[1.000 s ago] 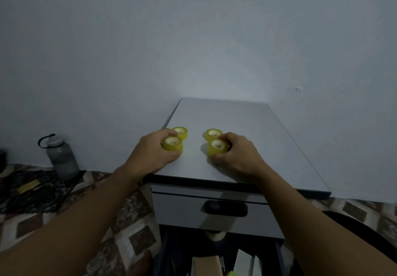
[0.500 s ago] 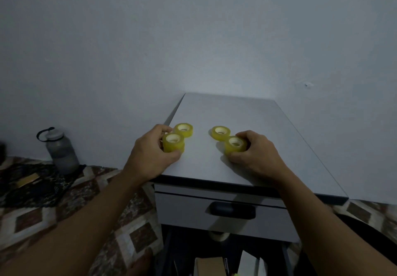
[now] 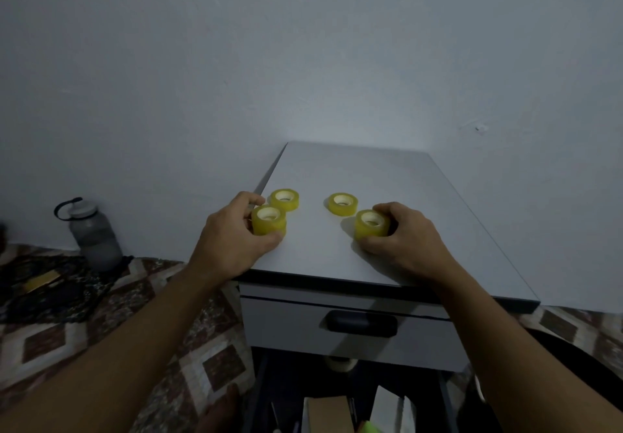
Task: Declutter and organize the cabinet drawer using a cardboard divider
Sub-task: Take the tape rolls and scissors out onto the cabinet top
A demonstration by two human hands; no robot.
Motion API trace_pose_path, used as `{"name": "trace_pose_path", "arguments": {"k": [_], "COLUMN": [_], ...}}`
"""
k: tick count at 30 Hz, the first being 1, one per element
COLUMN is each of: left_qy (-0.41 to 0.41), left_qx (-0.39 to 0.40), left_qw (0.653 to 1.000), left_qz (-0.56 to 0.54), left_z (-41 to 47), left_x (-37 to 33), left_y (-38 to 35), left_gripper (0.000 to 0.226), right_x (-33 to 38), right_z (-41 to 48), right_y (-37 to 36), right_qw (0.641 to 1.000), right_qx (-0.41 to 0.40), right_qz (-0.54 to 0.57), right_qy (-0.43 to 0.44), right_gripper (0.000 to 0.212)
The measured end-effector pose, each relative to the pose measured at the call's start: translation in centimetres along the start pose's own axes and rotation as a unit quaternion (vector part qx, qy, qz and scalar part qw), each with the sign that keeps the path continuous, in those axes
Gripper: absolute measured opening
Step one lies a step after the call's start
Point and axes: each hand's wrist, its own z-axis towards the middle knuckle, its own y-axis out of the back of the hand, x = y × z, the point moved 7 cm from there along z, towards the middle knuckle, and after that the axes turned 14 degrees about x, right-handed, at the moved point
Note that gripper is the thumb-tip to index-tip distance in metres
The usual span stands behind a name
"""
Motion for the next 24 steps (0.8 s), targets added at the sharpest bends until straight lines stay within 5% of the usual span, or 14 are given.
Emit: {"name": "trace_pose_path", "arguments": {"k": [8,15,24], "left_qy": [0.012,0.040,0.058], "left_qx": [0.007,-0.001,0.018], "left_qw": [1.000,0.999,0.998], "left_qz": [-0.018,-0.009,-0.020], "left_z": [-0.5,0.0,-0.7], "left_x": [0.1,-0.2,-0.5], "left_y": [0.0,-0.2,-0.4], "left_gripper": [0.061,0.052,0.075], "right_x": [-0.4,-0.3,-0.5], "right_z": [-0.5,-0.1,0.4], "right_y": [-0.1,-0.1,-0.4], "right_qw": [1.000,0.998,0.999], "right_qx": [-0.002,-0.001,-0.003], "right_qz": [0.020,0.053,0.046], "right_qy": [0.001,-0.018,-0.007], "right_gripper": [0.088,0.083,0.081]}}
